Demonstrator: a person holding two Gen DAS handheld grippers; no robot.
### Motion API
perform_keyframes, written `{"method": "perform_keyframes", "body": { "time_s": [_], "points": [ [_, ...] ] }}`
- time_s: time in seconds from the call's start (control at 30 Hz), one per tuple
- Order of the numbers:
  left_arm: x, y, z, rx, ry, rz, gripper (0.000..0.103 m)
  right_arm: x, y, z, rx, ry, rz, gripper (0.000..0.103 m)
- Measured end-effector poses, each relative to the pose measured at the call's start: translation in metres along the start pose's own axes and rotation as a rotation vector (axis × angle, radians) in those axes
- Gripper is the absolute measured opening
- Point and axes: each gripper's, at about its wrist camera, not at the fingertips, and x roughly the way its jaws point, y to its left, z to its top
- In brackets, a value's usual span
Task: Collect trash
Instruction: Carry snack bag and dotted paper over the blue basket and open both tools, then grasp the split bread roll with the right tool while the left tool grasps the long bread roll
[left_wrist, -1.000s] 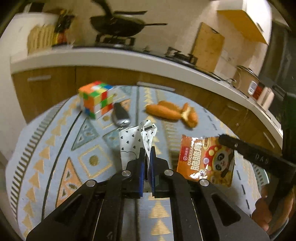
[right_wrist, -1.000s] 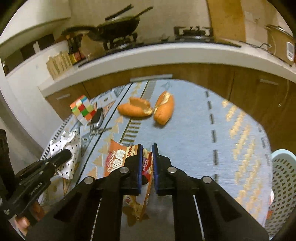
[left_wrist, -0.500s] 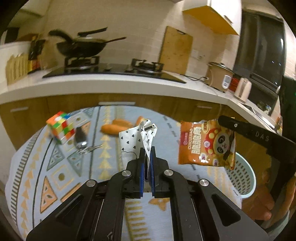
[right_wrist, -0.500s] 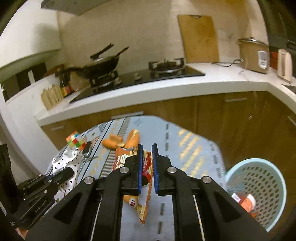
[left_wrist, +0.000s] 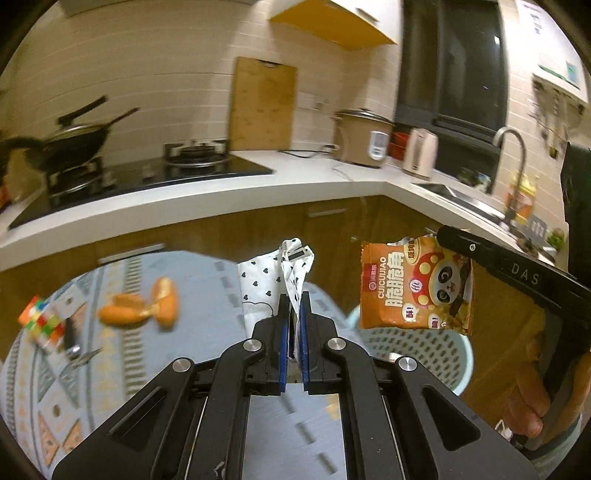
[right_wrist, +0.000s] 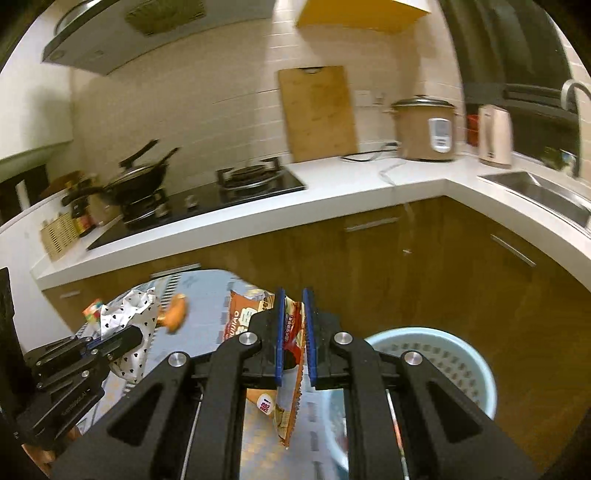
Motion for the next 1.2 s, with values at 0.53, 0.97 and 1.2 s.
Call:
{"method": "perform_keyframes", "body": {
  "time_s": [0.53, 0.97, 1.2],
  "points": [
    [0.095, -0.098, -0.003, 0.116, 0.170, -0.147, 0.004, 0.006, -0.121, -0.030, 0.122, 0.116, -0.222, 0.008],
    [0.133, -0.110, -0.026, 0.103, 0.283, -0.215, 0.062, 0.040, -0.158, -0.063, 0.206, 0.254, -0.264, 0.048],
    [0.124, -0.091, -0.025, 0.055, 0.267, -0.192, 0.062, 0.036, -0.144, -0.058, 0.179, 0.223, -0.234, 0.050]
  ]
}}
